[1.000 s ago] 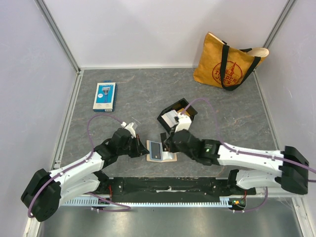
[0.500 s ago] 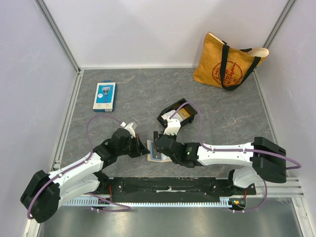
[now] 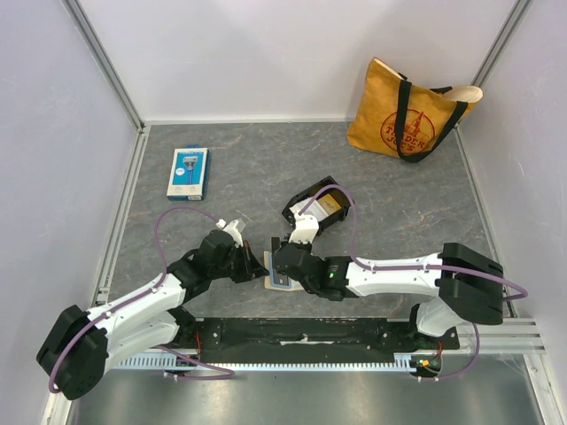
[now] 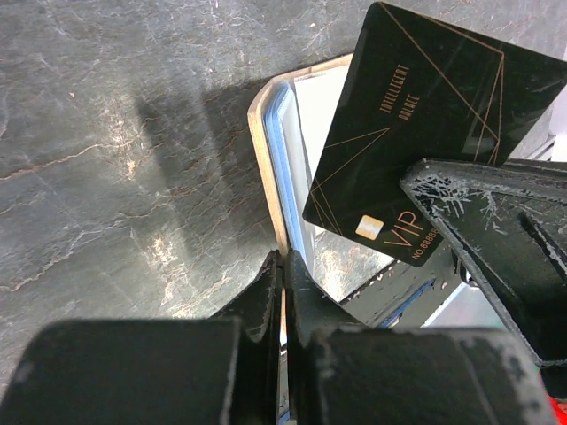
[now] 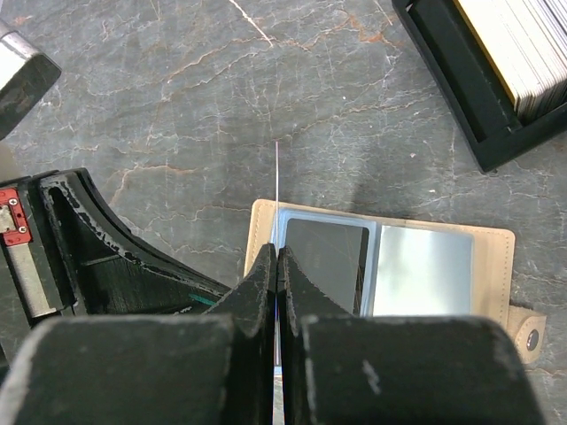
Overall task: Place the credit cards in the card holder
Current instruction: Insert the credit card into the card holder.
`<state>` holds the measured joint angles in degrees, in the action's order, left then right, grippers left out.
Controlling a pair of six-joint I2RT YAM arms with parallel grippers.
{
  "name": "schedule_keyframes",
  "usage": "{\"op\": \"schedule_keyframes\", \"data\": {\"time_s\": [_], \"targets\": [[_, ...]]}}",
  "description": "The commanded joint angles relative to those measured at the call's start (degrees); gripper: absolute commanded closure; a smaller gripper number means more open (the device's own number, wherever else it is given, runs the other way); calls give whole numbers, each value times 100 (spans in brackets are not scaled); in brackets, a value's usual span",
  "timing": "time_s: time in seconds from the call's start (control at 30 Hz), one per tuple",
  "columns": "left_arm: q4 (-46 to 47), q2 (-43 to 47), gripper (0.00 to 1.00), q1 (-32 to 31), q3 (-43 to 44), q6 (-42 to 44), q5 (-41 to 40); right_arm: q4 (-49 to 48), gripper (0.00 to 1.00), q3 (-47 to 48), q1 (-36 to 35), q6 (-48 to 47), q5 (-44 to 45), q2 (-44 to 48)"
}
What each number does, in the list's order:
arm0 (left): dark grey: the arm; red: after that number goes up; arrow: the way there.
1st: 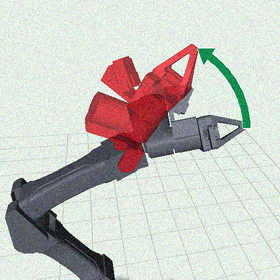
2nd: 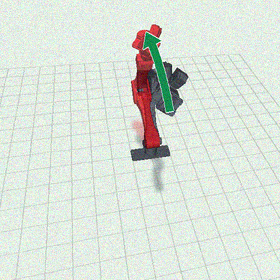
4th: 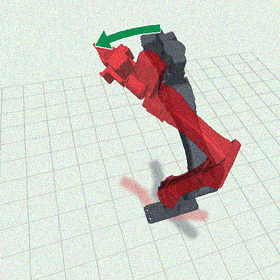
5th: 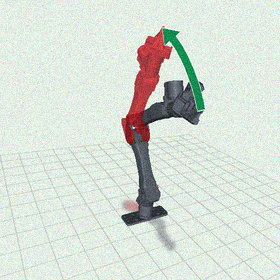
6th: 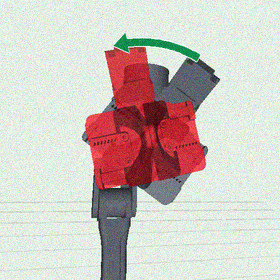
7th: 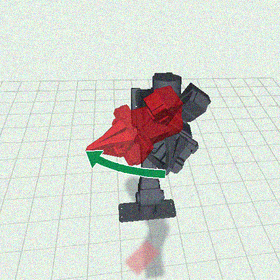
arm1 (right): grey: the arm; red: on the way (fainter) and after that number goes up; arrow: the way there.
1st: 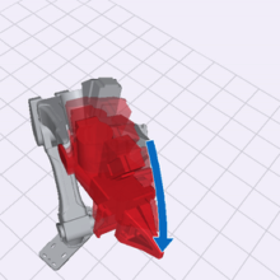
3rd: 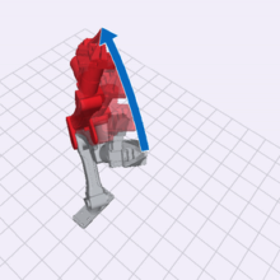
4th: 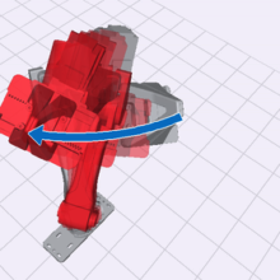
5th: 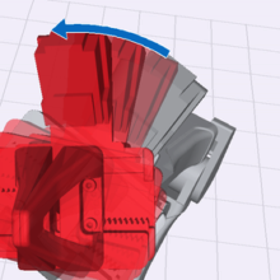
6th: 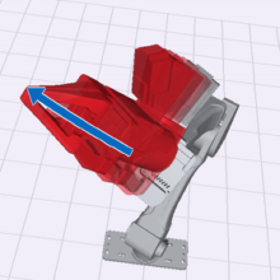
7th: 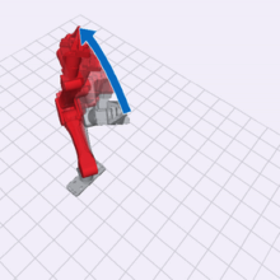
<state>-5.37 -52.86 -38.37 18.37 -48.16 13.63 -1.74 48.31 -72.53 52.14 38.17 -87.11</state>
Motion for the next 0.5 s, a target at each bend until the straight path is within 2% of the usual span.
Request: {"op": "schedule_keyframes", "data": {"time_s": [0.0, 0.47], "targets": [[299, 39, 98, -13, -9, -150, 43, -213, 100, 205, -33, 95, 59, -51], [317, 39, 98, -13, -18, -158, 35, 155, 100, 415, -68, -54, 102, -236]]}}
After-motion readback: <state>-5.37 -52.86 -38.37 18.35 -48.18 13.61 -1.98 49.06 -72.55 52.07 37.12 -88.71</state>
